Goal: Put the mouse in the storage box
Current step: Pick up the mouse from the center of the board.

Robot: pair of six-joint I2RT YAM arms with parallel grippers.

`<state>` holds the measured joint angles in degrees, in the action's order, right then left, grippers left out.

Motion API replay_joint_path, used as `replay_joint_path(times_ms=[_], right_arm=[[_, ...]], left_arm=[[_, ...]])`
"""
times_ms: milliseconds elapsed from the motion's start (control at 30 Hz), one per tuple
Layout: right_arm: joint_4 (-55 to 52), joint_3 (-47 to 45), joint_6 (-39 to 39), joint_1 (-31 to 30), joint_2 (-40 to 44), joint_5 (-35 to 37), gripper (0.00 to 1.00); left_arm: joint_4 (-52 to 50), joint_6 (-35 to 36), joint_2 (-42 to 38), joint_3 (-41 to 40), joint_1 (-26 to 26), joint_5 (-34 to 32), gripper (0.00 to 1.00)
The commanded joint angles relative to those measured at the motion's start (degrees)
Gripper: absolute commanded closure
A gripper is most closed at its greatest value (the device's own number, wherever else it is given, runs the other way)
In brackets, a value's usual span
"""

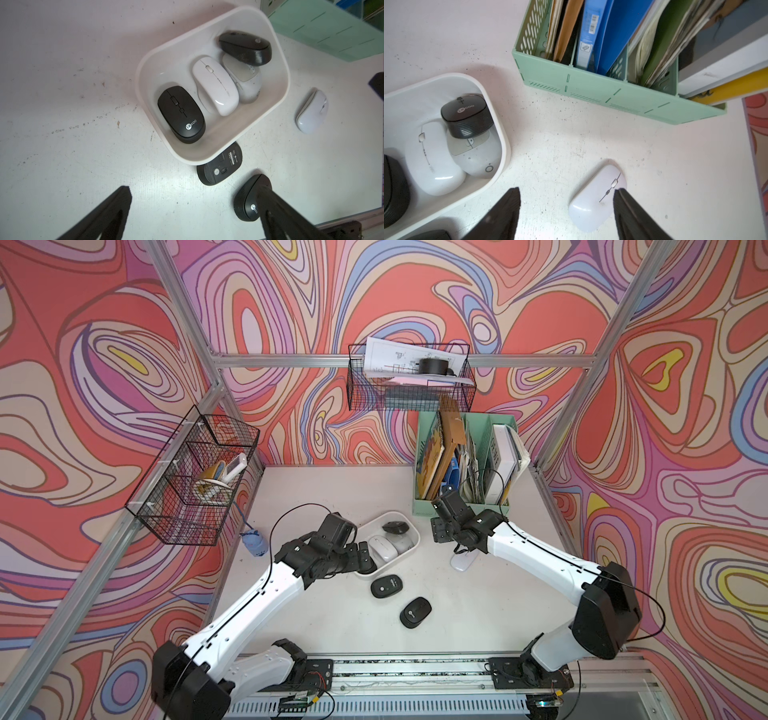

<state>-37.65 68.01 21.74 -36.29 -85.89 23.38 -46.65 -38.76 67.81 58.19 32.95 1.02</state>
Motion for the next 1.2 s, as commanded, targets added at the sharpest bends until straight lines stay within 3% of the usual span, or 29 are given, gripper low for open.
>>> replay_joint_path(times_ms=[0, 100, 267, 433, 567, 833, 1167], right_arm=[[4.17, -5.32, 5.88, 2.35, 5.31, -0.21, 0.25], [5.51, -9.62, 8.21, 5.69, 10.06, -2.74, 0.24], [5.36, -13.51, 11.11, 11.0, 15.12, -5.34, 0.2], [5.34, -17.03, 14.03, 14.09, 19.39, -4.89, 0.18], [5.98, -19.46, 15.62, 14.65, 23.19, -4.14, 0.17], [5.34, -19.76, 15.14, 14.69, 28.19, -1.54, 0.16], [5.41, -21.53, 16.71, 14.7, 28.66, -1.43, 0.16]], left_arm=[[-8.27, 3.67, 3.47, 3.36, 5.2, 3.0, 0.01], [-9.52, 5.82, 7.3, 5.85, 12.2, 3.92, 0.01], [-14.95, 8.64, 16.6, 11.69, 24.03, -0.07, 0.03], [-13.91, 11.86, 23.51, 13.72, 30.54, -1.7, 0.03], [-12.05, 14.89, 27.87, 15.1, 31.79, -3.62, 0.03], [-7.97, 21.01, 34.8, 17.01, 32.35, 0.32, 0.05], [-7.37, 22.51, 41.07, 18.93, 33.45, 2.29, 0.15]])
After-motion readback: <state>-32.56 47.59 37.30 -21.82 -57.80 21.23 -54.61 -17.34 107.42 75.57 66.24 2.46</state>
